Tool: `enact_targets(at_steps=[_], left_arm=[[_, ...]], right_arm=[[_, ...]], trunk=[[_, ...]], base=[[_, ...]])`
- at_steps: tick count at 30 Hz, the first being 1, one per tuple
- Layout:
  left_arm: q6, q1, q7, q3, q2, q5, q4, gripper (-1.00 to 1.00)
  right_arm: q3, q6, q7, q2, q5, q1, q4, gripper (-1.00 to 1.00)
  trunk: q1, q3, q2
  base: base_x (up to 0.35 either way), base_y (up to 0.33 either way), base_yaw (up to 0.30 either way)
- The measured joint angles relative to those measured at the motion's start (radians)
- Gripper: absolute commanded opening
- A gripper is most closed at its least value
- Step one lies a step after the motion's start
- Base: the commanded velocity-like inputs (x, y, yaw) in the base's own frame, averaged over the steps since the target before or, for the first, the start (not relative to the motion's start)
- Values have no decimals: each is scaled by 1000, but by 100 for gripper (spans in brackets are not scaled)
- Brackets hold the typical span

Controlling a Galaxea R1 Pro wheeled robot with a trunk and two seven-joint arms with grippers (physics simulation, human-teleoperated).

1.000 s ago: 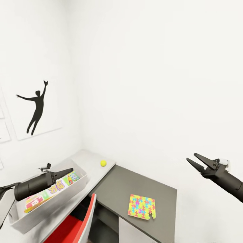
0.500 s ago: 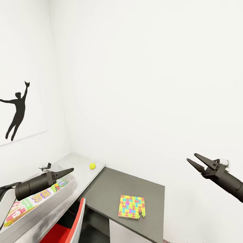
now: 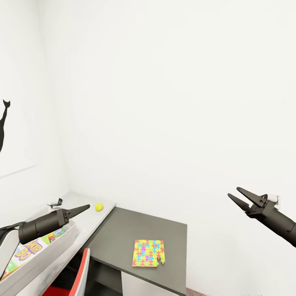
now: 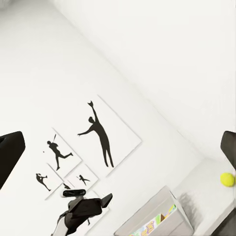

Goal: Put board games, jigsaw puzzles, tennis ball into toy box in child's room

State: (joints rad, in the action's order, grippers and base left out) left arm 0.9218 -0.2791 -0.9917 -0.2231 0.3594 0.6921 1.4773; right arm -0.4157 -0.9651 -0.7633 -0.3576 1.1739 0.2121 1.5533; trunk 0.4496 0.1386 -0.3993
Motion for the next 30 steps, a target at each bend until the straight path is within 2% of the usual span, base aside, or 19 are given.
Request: enact_targets(at_steps=[12,30], left_arm=[[-1,0,2,0,1,0,0,100],[-1,0,6,0,2,-2,1,100]], right_arm=[[-1,0,0,0,0,0,-5,100],[-1,0,0,0,-1,0,-5,100]], trunk=[[0,10,0],[0,12,0]], base=[[4,0,-197],[77,-16,-18]])
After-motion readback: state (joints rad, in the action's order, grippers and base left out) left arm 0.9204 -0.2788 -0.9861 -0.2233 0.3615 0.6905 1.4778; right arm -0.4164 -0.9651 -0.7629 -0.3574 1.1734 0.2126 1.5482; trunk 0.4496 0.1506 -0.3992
